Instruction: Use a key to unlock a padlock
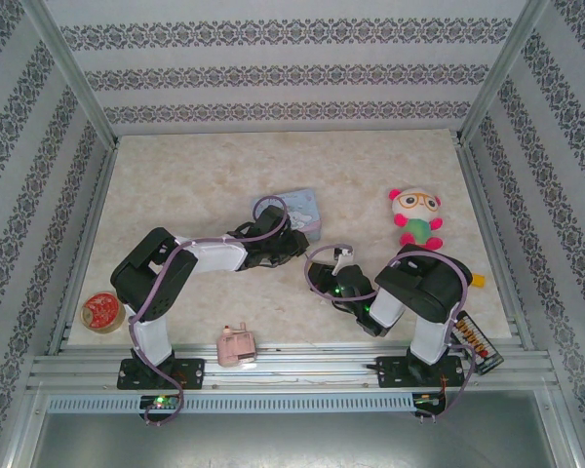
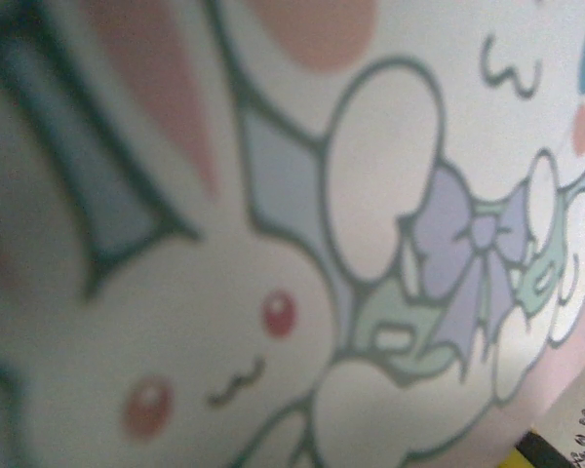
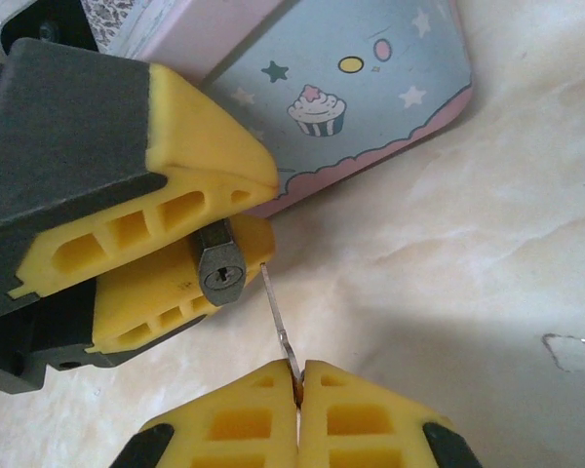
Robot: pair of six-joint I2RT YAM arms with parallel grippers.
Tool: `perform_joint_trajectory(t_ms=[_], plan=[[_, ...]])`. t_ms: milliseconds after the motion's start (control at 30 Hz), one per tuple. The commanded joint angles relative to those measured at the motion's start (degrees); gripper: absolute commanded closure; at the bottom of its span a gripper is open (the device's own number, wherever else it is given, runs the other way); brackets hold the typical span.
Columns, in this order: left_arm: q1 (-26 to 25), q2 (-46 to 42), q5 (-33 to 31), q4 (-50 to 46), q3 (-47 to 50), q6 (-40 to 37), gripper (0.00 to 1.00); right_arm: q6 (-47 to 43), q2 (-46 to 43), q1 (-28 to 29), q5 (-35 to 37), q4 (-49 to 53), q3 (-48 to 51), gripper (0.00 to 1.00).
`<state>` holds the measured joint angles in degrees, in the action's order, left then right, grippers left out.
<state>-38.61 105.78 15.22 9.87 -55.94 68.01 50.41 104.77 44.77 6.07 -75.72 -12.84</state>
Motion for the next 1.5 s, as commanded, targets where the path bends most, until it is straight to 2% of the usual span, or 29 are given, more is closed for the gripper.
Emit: perform_joint_trajectory(t_ms=[0, 1467], plan=[[-0.1, 0.8, 4.8, -0.8, 1.5, 4.8, 0.84, -1.8, -1.1, 0.2, -1.3, -2.6, 0.2, 1.00], [0.1, 1.8, 4.5, 1.2, 1.9, 5.9, 0.84, -3.4, -2.7, 0.5, -1.4, -3.6, 1.1, 1.00]])
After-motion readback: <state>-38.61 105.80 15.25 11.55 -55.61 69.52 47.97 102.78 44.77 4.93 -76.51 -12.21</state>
